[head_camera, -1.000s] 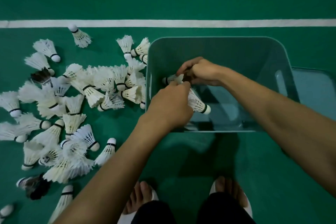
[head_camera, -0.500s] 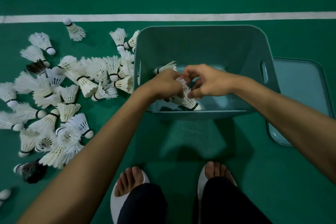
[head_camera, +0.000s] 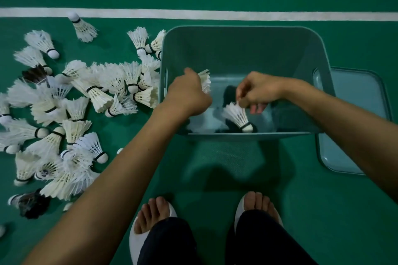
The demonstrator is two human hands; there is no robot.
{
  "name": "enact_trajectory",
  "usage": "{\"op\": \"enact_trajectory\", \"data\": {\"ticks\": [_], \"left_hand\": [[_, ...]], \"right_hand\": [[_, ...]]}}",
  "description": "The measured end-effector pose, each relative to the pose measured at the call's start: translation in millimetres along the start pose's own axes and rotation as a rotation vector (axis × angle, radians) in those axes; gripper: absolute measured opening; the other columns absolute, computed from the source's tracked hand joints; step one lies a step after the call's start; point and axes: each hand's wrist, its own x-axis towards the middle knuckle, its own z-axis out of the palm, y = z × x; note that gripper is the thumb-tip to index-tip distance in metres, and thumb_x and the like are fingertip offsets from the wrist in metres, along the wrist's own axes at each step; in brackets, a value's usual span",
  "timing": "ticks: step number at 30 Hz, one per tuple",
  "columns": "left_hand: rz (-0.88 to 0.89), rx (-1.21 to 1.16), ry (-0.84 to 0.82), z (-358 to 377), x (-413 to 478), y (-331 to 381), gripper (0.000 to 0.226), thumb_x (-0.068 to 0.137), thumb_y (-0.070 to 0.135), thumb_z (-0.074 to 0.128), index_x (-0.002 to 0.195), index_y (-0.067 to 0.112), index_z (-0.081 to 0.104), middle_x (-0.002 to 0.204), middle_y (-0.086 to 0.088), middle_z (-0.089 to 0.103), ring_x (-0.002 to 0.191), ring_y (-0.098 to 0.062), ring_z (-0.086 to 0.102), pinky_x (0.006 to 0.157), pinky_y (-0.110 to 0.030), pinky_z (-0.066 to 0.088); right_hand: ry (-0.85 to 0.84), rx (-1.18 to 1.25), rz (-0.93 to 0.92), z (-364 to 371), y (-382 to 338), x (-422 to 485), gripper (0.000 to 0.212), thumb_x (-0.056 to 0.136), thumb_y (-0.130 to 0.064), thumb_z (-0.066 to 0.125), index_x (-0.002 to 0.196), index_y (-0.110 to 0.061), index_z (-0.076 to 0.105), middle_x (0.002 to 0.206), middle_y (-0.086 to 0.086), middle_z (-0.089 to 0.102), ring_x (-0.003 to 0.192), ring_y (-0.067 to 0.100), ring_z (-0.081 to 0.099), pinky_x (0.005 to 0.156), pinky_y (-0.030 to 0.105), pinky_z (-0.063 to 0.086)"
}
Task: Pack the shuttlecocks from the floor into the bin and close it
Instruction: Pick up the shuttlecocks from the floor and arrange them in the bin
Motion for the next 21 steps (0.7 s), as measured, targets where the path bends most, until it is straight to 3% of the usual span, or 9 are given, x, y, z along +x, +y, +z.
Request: {"op": "enact_trajectory", "data": {"ticks": [2, 4, 7, 10, 13, 16, 19, 21], "left_hand": [[-0.027, 0.049, 0.005, 0, 0, 3, 0.071, 0.087, 0.015, 0.074, 0.142, 0.001, 0.031, 0.126, -0.018, 0.055, 0.112, -0.035, 0.058, 0.079, -0.035, 0.044], [-0.045, 0.112, -0.051, 1, 0, 9, 0.082, 0.081, 0.011, 0.081, 0.143, 0.0, 0.028, 0.132, -0.021, 0.054, 0.118, -0.037, 0.057, 0.079, -0.033, 0.043], [-0.084, 0.178, -0.158, 3, 4, 13, 0.088, 0.076, 0.01, 0.088, 0.142, -0.002, 0.031, 0.135, -0.022, 0.053, 0.12, -0.038, 0.057, 0.079, -0.035, 0.045], [-0.053, 0.245, -0.199, 5, 9, 12, 0.055, 0.08, 0.011, 0.084, 0.124, 0.004, 0.05, 0.12, -0.015, 0.058, 0.099, -0.03, 0.059, 0.075, -0.033, 0.046], [-0.033, 0.306, -0.206, 8, 18, 7, 0.031, 0.084, 0.011, 0.075, 0.102, 0.012, 0.05, 0.099, -0.008, 0.052, 0.088, -0.027, 0.053, 0.073, -0.034, 0.045], [-0.026, 0.344, -0.226, 9, 27, 4, 0.031, 0.082, 0.012, 0.074, 0.107, 0.012, 0.056, 0.1, -0.009, 0.054, 0.088, -0.028, 0.055, 0.077, -0.036, 0.05], [-0.026, 0.317, -0.216, 10, 33, 4, 0.041, 0.084, 0.011, 0.069, 0.124, 0.011, 0.058, 0.107, -0.01, 0.055, 0.09, -0.027, 0.053, 0.079, -0.035, 0.05], [-0.014, 0.27, -0.199, 9, 35, 5, 0.046, 0.085, 0.012, 0.069, 0.13, 0.011, 0.057, 0.116, -0.011, 0.061, 0.091, -0.026, 0.054, 0.077, -0.032, 0.047]], "right_hand": [[0.241, 0.075, 0.123, -4, 8, 10, 0.002, 0.087, -0.003, 0.072, 0.085, -0.004, 0.072, 0.076, 0.017, 0.074, 0.059, 0.024, 0.073, 0.057, 0.034, 0.062], [0.499, 0.244, 0.255, -5, 6, 18, 0.011, 0.081, -0.004, 0.076, 0.091, 0.0, 0.073, 0.076, 0.017, 0.074, 0.057, 0.027, 0.074, 0.057, 0.038, 0.063], [0.653, 0.623, 0.337, 1, -9, 30, 0.02, 0.077, 0.0, 0.078, 0.092, 0.0, 0.065, 0.092, 0.017, 0.071, 0.057, 0.027, 0.073, 0.041, 0.027, 0.055], [0.639, 0.94, 0.355, 13, -27, 45, 0.019, 0.073, 0.013, 0.075, 0.081, 0.0, 0.063, 0.088, 0.02, 0.071, 0.058, 0.028, 0.069, 0.044, 0.031, 0.056], [0.55, 1.043, 0.375, 26, -44, 58, 0.018, 0.08, 0.016, 0.067, 0.079, 0.001, 0.059, 0.071, 0.018, 0.065, 0.053, 0.026, 0.062, 0.045, 0.038, 0.059], [0.383, 0.986, 0.393, 32, -57, 65, 0.014, 0.087, 0.013, 0.059, 0.089, -0.001, 0.056, 0.068, 0.016, 0.058, 0.054, 0.024, 0.057, 0.037, 0.029, 0.053], [0.19, 0.899, 0.384, 22, -55, 64, 0.014, 0.095, 0.002, 0.049, 0.086, -0.006, 0.056, 0.08, 0.013, 0.054, 0.068, 0.023, 0.054, 0.048, 0.034, 0.055], [0.242, 0.768, 0.366, 9, -50, 57, 0.012, 0.095, -0.004, 0.052, 0.089, -0.009, 0.061, 0.086, 0.01, 0.055, 0.075, 0.023, 0.054, 0.055, 0.037, 0.051]]}}
